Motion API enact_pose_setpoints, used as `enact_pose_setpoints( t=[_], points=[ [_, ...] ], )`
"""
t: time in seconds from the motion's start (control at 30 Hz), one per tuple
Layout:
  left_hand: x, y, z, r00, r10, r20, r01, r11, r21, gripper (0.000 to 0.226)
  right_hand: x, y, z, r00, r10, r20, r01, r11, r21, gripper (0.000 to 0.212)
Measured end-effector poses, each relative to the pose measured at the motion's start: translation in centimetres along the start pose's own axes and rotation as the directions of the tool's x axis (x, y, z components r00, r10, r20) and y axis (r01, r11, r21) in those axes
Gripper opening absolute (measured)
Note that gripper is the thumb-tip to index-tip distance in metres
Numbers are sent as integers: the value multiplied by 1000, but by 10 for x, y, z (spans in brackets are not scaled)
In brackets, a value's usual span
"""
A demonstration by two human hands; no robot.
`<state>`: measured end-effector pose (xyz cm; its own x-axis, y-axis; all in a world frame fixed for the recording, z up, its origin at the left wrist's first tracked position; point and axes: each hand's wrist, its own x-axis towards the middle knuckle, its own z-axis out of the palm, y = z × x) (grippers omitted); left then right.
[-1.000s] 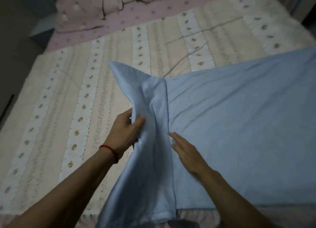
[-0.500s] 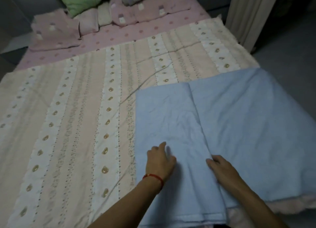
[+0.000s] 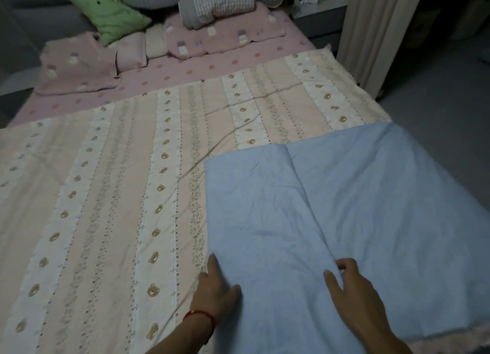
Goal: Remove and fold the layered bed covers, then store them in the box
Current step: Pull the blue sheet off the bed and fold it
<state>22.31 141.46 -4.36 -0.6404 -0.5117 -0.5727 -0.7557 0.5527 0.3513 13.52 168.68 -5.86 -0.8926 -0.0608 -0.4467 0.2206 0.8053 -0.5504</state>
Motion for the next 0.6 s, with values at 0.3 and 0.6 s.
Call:
enact_pose_setpoints(
  t=[0.3, 0.6],
  points=[
    [119, 51, -34, 951, -199, -236, 97, 918, -384, 81, 124, -96, 19, 967, -245, -67, 252, 958, 137, 58],
    [187, 68, -76, 916, -366, -165, 212, 790, -575, 47, 200, -148, 9, 937, -304, -171, 333, 926, 176, 65]
  ],
)
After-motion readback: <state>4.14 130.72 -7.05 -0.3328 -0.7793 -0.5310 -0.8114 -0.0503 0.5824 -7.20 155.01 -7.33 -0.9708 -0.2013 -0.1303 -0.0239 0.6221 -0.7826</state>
